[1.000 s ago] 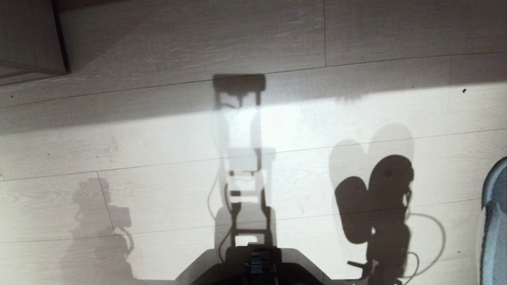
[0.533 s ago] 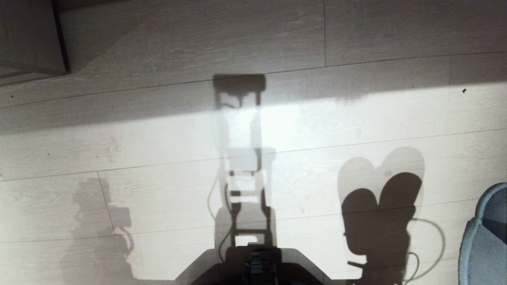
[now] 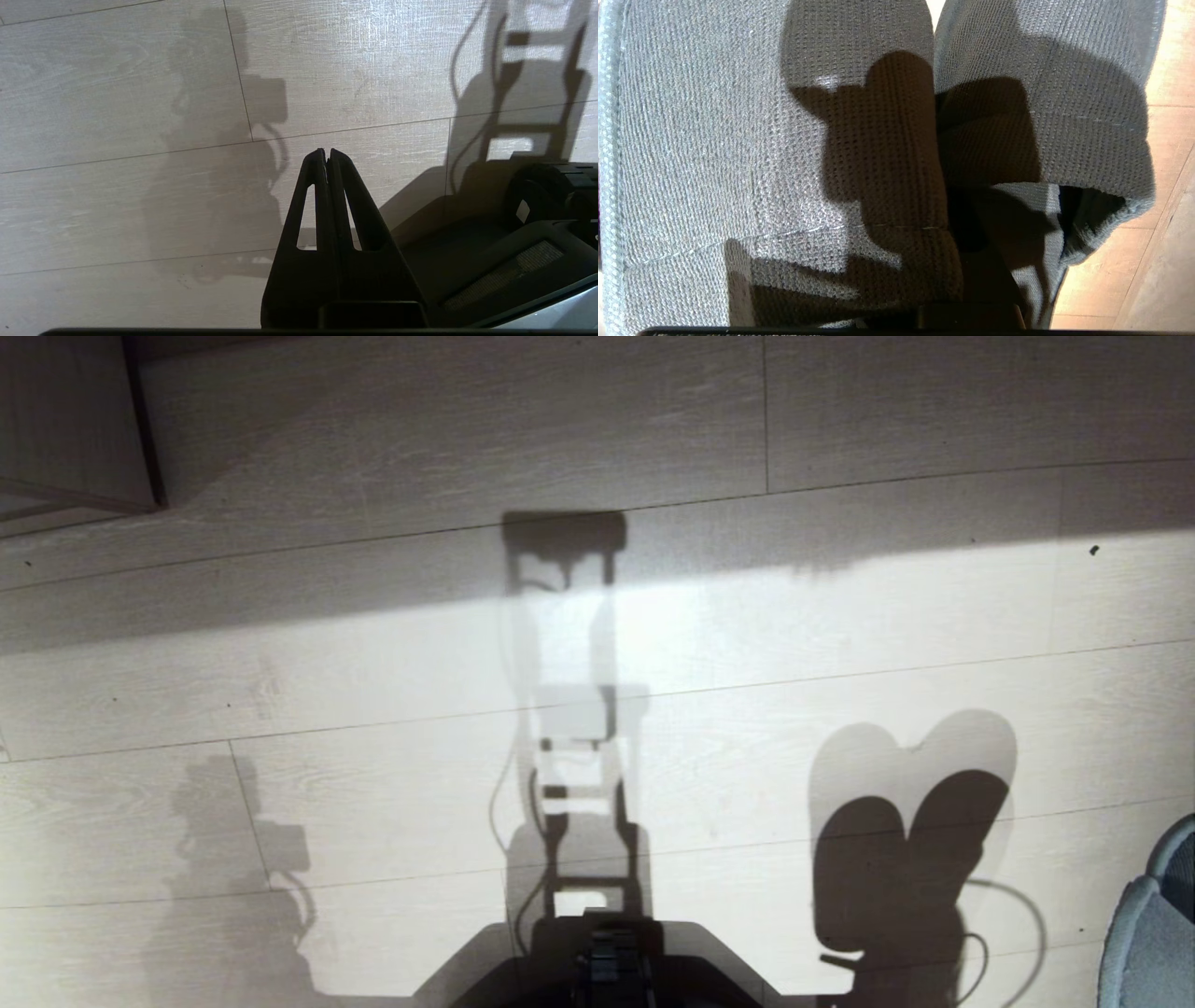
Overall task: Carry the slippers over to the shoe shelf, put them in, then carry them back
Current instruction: Place the slippers into the shoe cabinet
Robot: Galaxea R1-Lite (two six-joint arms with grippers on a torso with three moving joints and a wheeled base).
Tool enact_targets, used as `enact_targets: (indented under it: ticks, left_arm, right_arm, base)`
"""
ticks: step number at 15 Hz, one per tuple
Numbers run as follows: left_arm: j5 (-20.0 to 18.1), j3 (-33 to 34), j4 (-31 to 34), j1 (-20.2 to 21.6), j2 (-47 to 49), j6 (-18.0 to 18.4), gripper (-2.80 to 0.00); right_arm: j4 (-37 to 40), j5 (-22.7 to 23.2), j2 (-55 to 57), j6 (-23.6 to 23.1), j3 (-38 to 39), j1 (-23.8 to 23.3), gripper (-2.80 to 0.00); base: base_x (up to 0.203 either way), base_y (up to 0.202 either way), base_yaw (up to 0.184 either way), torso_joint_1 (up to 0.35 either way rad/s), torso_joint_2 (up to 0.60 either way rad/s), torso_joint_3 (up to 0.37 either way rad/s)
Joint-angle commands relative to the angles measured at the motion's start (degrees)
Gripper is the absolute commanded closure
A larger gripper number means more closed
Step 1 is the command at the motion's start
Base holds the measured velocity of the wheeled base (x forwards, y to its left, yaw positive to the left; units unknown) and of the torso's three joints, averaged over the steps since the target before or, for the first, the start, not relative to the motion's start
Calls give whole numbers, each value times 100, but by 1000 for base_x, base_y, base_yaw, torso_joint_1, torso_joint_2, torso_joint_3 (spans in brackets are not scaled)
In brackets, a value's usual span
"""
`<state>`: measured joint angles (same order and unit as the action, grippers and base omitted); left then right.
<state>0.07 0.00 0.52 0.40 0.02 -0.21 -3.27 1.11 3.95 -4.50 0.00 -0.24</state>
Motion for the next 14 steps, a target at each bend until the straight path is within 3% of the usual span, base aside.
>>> enact_targets:
  ticks: [1,14]
  left_arm:
    - [1,0,0,4,-2,-6,0]
    - [1,0,0,4,-2,3,0]
  right_arm:
    - [369,-50,-392,29,-9,15,0]
    - [336,-50,-386,-34,0,16,0]
  base:
    - [0,0,0,0,0,0]
    - [0,0,0,0,0,0]
